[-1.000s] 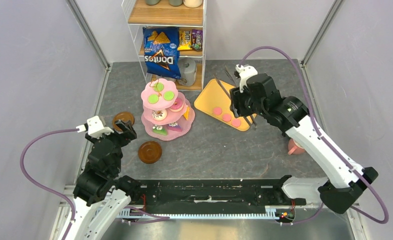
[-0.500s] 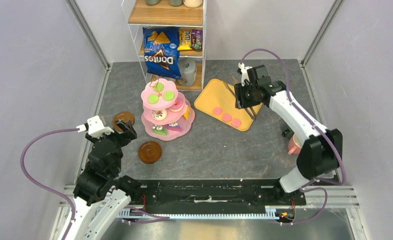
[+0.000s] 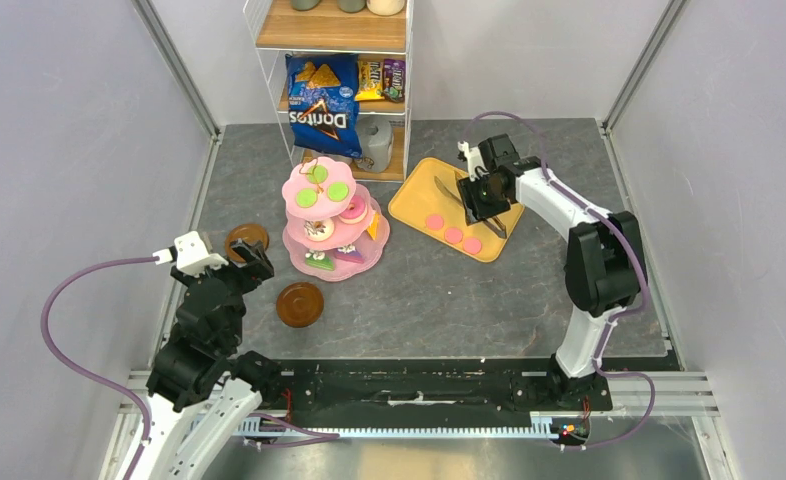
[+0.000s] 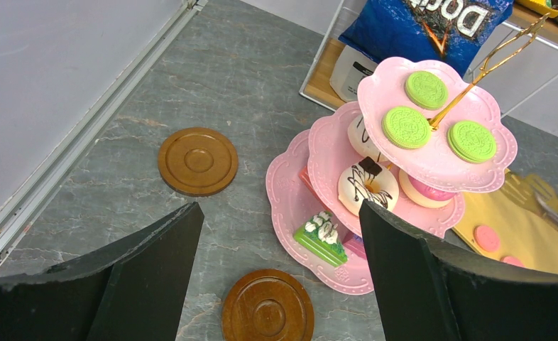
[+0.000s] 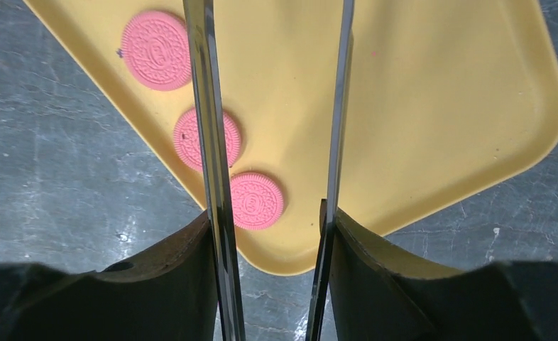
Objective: Serve the afternoon tea
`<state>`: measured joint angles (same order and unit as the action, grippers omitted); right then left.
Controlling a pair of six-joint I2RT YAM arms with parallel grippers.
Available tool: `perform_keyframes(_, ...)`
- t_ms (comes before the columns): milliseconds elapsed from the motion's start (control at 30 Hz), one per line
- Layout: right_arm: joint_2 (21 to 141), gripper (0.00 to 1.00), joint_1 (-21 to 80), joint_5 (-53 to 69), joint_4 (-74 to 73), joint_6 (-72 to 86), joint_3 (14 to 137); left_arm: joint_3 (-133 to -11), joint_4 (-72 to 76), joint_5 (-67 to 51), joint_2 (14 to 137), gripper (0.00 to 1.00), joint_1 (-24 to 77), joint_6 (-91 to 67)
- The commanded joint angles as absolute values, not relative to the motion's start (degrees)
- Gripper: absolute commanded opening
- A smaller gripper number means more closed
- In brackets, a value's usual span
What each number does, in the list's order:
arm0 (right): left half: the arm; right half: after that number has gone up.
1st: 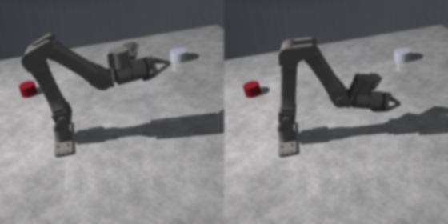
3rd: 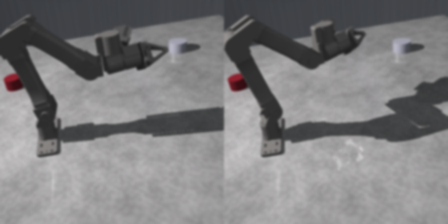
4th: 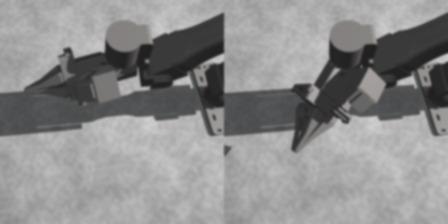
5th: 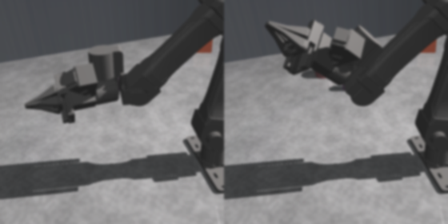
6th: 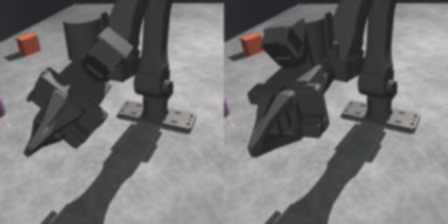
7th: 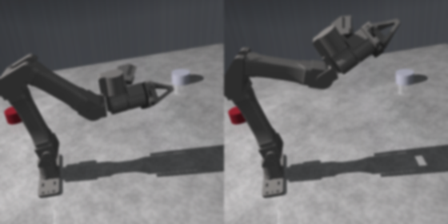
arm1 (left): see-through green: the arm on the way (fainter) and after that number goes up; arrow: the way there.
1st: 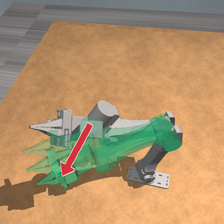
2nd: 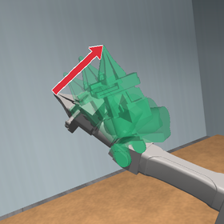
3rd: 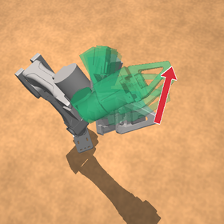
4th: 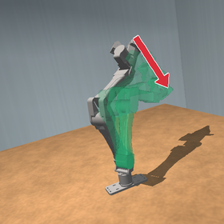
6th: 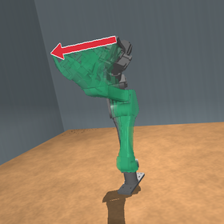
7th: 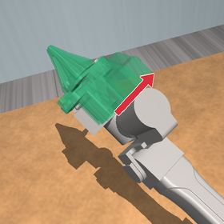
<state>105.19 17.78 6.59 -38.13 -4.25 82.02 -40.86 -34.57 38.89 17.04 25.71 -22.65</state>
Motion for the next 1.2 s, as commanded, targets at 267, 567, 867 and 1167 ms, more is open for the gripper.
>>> perform_keyframes(267, 110.4, 0.61, 16.1, 7.6, -36.5, -7.3, 84.0, -40.5, -32.6, 38.7, 16.9, 0.89, 25.4, -23.6)
perform_keyframes(567, 112.4, 0.63, 14.7, 7.6, -36.0, -6.8, 84.8, -40.6, -32.6, 38.6, 17.1, 0.89, 25.4, -23.5)
perform_keyframes(867, 113.5, 0.67, 14.6, 6.0, -35.5, -6.2, 84.9, -40.6, -32.6, 38.5, 17.3, 0.89, 25.3, -23.6)
perform_keyframes(1167, 109.8, 0.77, 14.5, 6.2, -35.1, -3.3, 84.9, -40.6, -32.4, 38.3, 17.8, 0.89, 25.3, -23.5)
